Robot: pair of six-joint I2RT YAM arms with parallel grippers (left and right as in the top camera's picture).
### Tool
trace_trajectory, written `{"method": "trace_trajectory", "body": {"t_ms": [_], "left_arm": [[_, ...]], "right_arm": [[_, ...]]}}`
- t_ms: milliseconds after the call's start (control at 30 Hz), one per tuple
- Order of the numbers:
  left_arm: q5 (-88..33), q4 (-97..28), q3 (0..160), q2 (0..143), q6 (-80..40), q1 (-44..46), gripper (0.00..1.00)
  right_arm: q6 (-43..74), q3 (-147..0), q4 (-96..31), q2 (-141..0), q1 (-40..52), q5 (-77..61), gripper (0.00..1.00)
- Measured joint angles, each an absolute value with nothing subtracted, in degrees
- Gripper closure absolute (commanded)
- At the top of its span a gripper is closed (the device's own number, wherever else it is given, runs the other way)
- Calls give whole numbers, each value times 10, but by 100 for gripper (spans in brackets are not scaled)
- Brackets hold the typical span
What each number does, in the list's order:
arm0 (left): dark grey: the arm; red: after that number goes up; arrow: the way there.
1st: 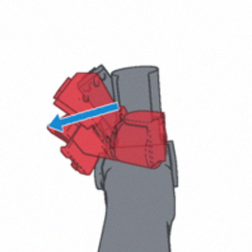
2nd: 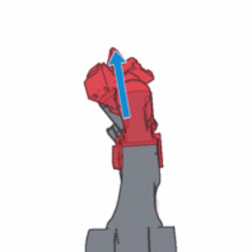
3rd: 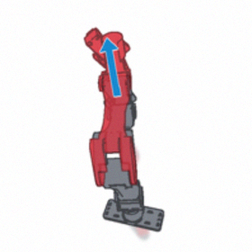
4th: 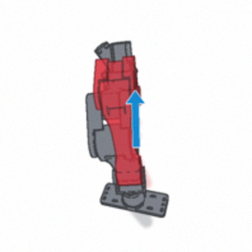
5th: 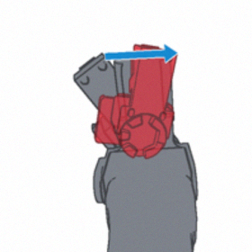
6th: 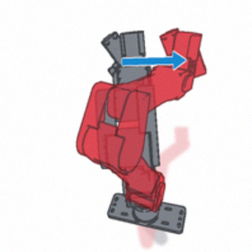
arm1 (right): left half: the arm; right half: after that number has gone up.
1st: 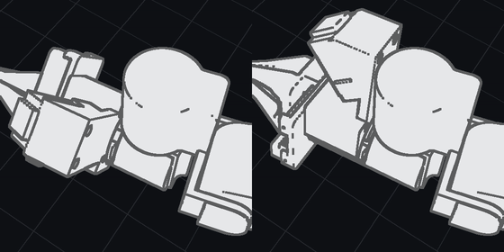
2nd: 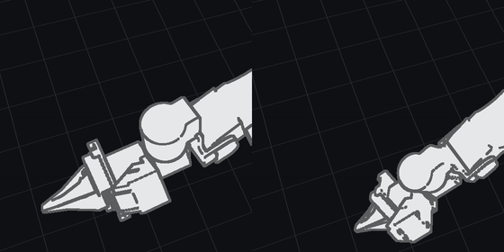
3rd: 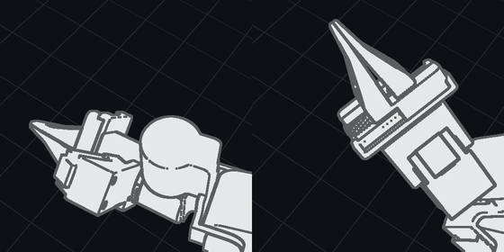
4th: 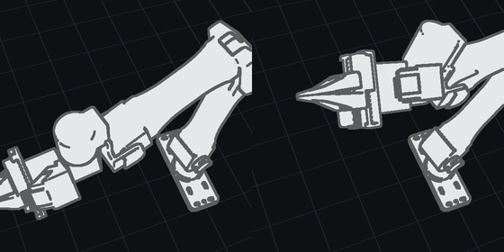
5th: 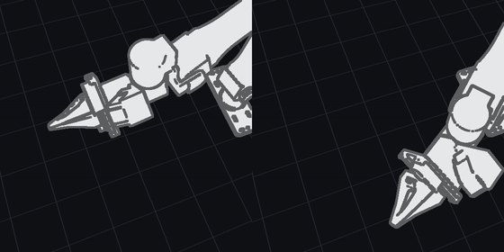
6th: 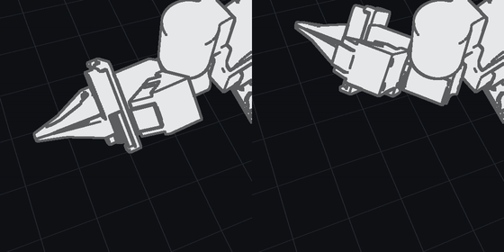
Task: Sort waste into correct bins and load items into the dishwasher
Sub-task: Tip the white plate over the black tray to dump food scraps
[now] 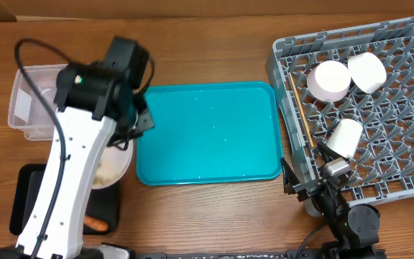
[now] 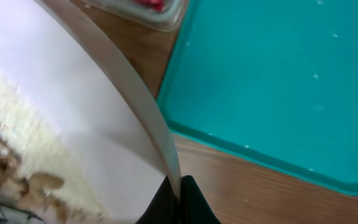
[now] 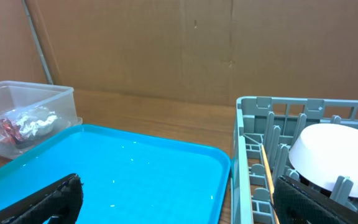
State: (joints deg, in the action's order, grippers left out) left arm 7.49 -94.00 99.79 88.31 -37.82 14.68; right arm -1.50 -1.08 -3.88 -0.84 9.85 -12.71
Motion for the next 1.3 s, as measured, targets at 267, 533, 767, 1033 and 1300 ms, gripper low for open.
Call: {"method": "trace_trajectory", "body": {"t_ms": [267,533,767,1033,1300], "left_arm": [[66,-825,782,851,-383,37,95],[-13,-699,669,849,-325,-93,95],[-126,-679,656,773,-234,-187,96],[-280,-670,614,658,-120,-301,95],[-443,-726,535,648,42,-467,96]], "right_arm": [[-15,-11,-38,-8,98,-127,0],[-15,-11,-39,-8,98,-127,0],[-15,-11,-39,-8,98,-127,0],[-15,-11,-39,-8,98,-127,0],[-15,-11,-39,-8,98,-127,0]]}}
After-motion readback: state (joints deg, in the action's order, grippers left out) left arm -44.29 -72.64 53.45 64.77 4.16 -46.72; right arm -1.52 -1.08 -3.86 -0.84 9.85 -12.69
